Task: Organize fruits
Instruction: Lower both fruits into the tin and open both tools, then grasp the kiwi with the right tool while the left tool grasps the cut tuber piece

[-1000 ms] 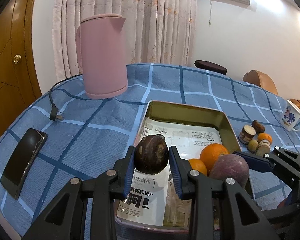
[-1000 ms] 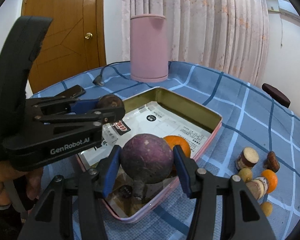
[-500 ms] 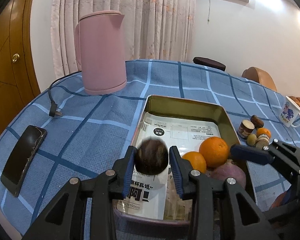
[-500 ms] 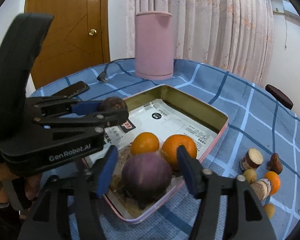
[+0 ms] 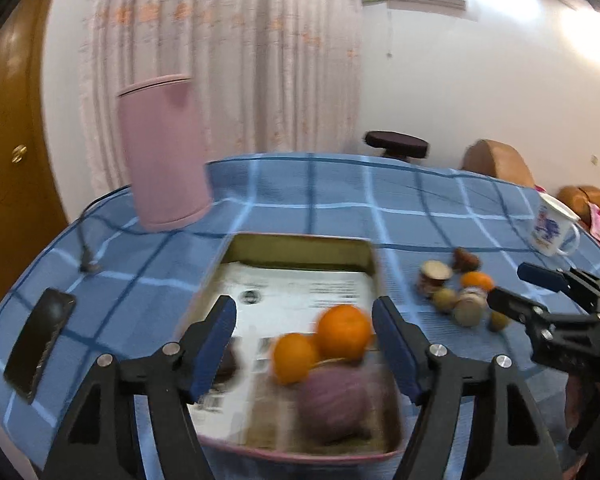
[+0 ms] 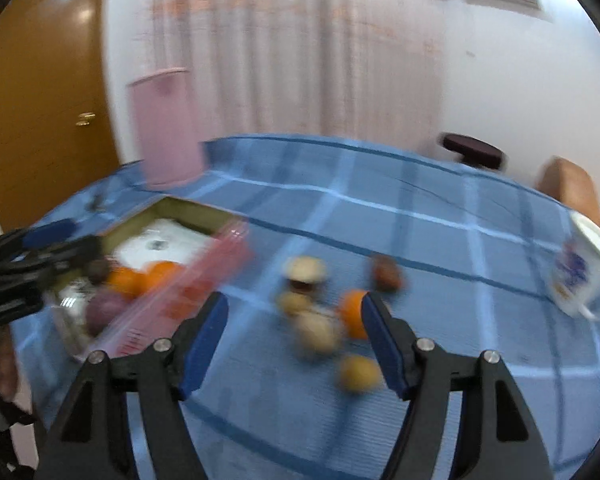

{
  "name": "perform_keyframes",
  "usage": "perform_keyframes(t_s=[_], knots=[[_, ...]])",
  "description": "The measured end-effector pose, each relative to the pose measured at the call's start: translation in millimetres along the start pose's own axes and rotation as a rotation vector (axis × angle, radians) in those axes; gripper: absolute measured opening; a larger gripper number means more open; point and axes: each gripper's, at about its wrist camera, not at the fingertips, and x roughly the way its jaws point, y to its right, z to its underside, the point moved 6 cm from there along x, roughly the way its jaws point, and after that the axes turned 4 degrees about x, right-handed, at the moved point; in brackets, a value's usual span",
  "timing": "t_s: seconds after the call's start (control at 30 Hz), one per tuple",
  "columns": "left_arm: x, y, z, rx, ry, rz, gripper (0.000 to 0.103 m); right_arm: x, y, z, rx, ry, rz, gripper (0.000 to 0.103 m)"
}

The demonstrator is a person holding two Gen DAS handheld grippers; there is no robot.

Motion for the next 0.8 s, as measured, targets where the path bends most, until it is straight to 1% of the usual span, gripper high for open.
perform_keyframes(t_s=[0.1, 0.23, 0.3, 0.4, 0.47, 0.53, 0.57, 0.6, 0.7, 0.8], knots=[[6, 27, -4, 0.041, -0.004, 0.038, 0.072, 3, 25, 6, 0.036, -0.038, 0.043, 0.072], [12, 56, -9, 0.088, -0.010, 0.075, 0.072, 8, 31, 14, 0.044, -0.081, 0.024, 0.070], [14, 63, -10, 0.101, -0.013, 0.081, 0.072, 12, 27, 18, 0.041, -0.107, -0.007, 0.061], [17, 71, -11, 0.108, -0.022, 0.089, 0.072, 18, 22, 21, 0.032, -0.139, -0.022, 0.053], [19, 74, -9, 0.107, -0.032, 0.092, 0.072, 24, 22, 24, 0.031, -0.168, -0.019, 0.050], [21, 78, -9, 0.105, -0.038, 0.106, 0.072, 31, 23, 27, 0.039, -0.203, -0.034, 0.043], [22, 81, -9, 0.110, -0.041, 0.111, 0.072, 33, 22, 28, 0.042, -0.216, -0.042, 0.036], [24, 85, -9, 0.115, -0.044, 0.112, 0.072, 33, 21, 29, 0.041, -0.219, -0.051, 0.033], [28, 93, -10, 0.125, -0.050, 0.128, 0.072, 27, 24, 28, 0.043, -0.193, -0.046, 0.033], [34, 105, -11, 0.138, -0.062, 0.149, 0.072, 20, 36, 25, 0.051, -0.158, 0.006, 0.033]])
